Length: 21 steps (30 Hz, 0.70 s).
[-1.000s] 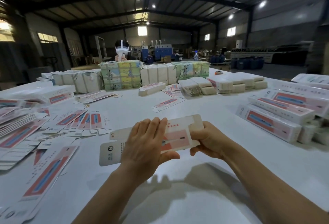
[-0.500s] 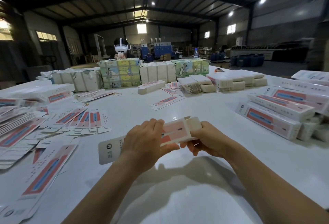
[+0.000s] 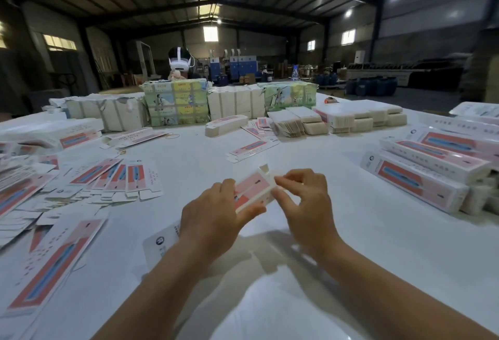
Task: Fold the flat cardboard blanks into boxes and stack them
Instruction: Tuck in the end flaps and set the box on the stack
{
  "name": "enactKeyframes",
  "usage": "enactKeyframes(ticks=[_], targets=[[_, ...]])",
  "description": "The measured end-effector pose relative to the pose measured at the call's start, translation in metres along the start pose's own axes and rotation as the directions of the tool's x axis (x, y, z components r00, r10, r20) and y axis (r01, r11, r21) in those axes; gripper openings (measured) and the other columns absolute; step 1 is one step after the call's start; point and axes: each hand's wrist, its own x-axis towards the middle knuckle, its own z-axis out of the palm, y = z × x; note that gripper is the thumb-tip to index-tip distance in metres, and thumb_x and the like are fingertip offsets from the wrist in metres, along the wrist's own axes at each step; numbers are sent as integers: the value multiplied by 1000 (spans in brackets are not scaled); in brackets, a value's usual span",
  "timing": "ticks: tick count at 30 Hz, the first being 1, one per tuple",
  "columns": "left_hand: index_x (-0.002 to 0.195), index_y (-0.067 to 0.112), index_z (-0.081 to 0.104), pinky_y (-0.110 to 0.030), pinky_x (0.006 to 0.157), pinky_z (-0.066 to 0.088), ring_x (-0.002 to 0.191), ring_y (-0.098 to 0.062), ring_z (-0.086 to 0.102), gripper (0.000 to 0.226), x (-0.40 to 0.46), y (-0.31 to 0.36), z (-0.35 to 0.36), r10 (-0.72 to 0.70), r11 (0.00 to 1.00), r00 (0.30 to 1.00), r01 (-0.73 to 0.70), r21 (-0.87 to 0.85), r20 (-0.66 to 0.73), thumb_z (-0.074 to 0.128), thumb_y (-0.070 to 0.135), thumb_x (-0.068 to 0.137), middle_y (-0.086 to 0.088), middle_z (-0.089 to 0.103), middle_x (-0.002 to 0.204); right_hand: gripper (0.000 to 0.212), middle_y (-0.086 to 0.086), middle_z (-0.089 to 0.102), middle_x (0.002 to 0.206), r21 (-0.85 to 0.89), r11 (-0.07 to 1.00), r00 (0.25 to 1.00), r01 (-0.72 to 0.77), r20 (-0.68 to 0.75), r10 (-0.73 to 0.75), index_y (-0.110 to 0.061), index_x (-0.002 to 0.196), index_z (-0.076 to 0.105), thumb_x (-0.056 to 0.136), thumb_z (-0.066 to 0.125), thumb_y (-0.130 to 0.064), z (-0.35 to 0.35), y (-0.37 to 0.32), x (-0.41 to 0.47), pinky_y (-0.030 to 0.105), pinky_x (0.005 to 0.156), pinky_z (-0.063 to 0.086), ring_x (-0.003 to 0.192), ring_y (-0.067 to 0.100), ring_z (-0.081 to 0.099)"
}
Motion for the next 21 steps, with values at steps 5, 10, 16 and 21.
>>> enactKeyframes(ticks=[5,10,16,21], targets=[[120,28,42,-27,63,44,86,-12,53,92,-2,-1,3,60,998,998,-61,-13,-29,5,86,59,10,56,107,19,-25,50,103,145,986,997,-80,28,76,-18,103,73,87,66,-11,-1,-4,-3,0,89,27,109,0,36],[125,25,44,-33,71,52,89,-14,56,94,-4,-8,-4,123,989,992,-123,-85,-8,14,85,60,7,57,112,13,-17,41,137,212,975,974,-66,226,17,-28,81,60,77,49,-24,-8,-12,-2,20,111,17,137,0,17],[130,26,42,-28,69,47,91,-13,53,90,-10,-5,-7,104,992,995,-103,-75,-1,17,81,64,7,57,115,30,-22,56,104,216,976,994,25,101,-48,-22,108,55,83,58,-6,-9,-14,-7,52,102,35,106,-14,45],[133,24,37,-30,70,45,98,-16,54,96,-13,7,-4,62,995,998,-60,74,-25,1,79,63,5,56,116,55,-5,52,132,137,989,982,-47,186,21,-25,142,28,93,42,-5,3,-17,-16,44,119,1,122,-14,36]])
